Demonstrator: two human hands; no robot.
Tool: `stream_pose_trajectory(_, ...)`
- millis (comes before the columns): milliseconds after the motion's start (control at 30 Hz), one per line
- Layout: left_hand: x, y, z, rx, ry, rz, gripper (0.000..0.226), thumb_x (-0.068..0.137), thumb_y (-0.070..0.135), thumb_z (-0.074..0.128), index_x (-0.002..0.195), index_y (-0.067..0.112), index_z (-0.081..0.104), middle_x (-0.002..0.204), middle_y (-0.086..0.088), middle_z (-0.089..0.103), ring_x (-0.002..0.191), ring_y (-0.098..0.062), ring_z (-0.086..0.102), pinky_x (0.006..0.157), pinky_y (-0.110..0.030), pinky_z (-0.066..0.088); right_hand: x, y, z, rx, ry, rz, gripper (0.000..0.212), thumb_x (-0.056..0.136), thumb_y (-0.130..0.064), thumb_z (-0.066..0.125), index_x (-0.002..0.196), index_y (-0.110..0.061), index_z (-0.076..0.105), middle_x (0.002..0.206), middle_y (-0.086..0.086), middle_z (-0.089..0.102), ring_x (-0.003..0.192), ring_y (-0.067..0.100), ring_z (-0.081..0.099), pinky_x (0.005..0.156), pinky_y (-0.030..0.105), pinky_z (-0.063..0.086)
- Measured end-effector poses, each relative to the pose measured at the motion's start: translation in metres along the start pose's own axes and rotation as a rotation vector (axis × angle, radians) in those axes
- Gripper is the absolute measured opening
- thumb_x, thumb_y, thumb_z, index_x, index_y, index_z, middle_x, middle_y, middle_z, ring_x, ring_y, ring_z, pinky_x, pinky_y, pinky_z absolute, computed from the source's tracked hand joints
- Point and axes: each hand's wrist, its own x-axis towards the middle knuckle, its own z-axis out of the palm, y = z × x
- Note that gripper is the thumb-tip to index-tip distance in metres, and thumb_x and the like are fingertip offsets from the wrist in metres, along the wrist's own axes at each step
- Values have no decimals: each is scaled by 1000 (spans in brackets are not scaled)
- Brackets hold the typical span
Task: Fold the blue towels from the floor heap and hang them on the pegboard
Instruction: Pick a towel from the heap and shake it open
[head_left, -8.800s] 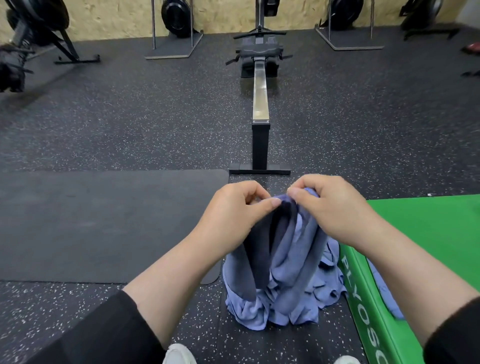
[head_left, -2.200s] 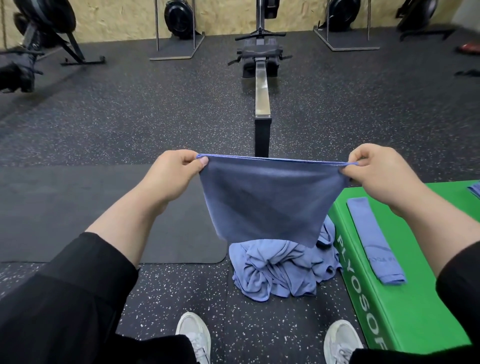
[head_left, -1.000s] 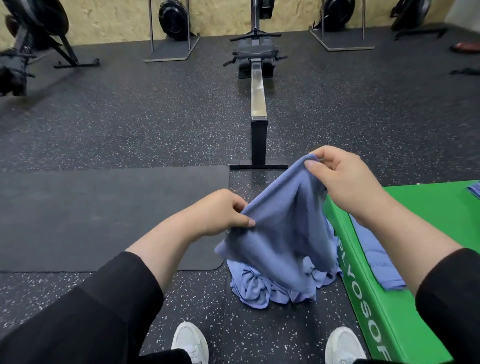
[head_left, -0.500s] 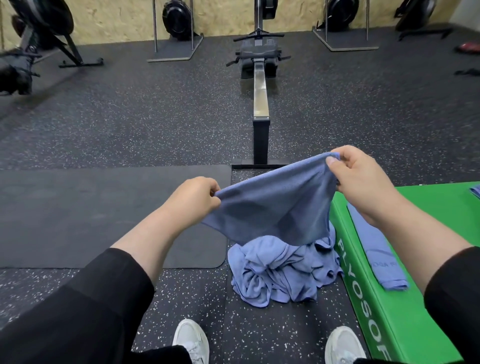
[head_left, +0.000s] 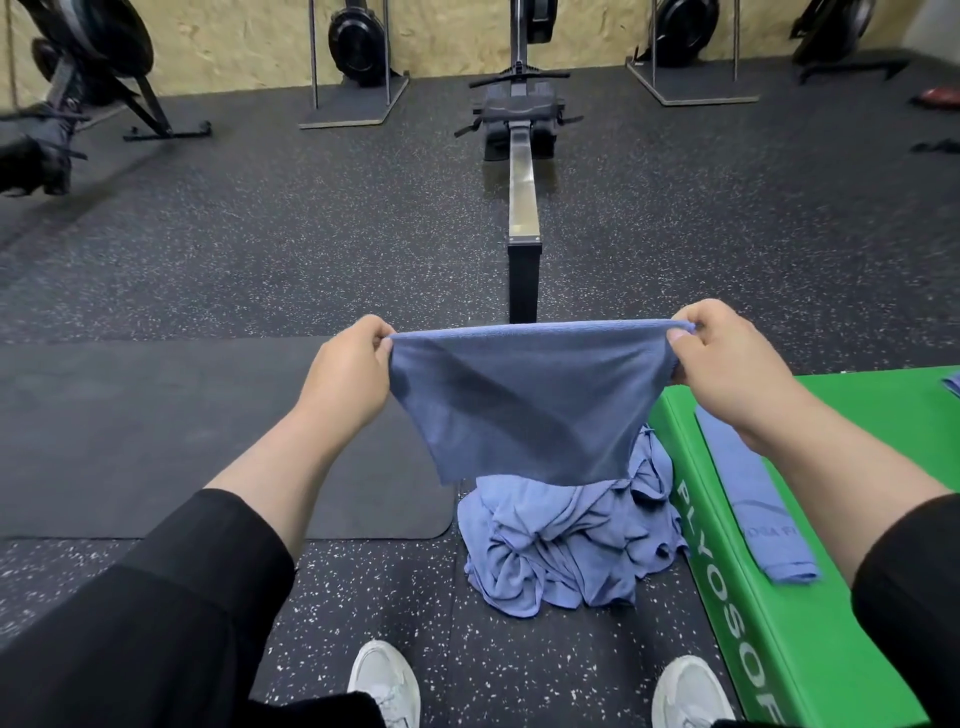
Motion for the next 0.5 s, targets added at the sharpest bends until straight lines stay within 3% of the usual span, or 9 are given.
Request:
stream_pose_trajectory(67,1,-1,-2,0,33,18,16,104,16,47,106,16,63,102,-6,68,95,-28,56,77,-33,39,0,-3,-3,-5,36,-15,9,96,-28,49,92,-26,56,91,5,68,84,30,66,81,45,55)
stream_pose_trajectory(200,-1,4,-8,-18,79,56,20,103,17,50,107,15,69,102,-3,70,95,-23,57,79,-31,37,-2,-11,-9,50,169,-39,13,91,-18,52,80,-20,59,69,-3,57,63,20,48,59,32,36)
stream_pose_trajectory(333,0,8,-12,-201,62,-34,18,99,22,57,97,17,74,89,4,70,83,-16,59,69,-31,44,-5,-16,-12,193,194,-1,15,82,-23,48,70,-20,55,67,-6,48,67,18,42,64,37,41)
stream_pose_trajectory(433,1,8,-7,-455,15,-153,22,98,28,60,85,13,70,82,0,68,76,-17,58,80,-39,57,-5,-16,-12,276,146,59,11,75,-28,46,68,-23,53,67,-6,41,72,17,35,65,42,35)
stream_pose_trajectory(500,-1,12,-2,-615,-41,-232,29,101,28,57,80,8,59,79,-4,57,76,-19,52,80,-41,59,-7,-19,-9,306,80,95,10,74,-26,46,68,-24,54,68,-3,38,73,19,32,67,42,33)
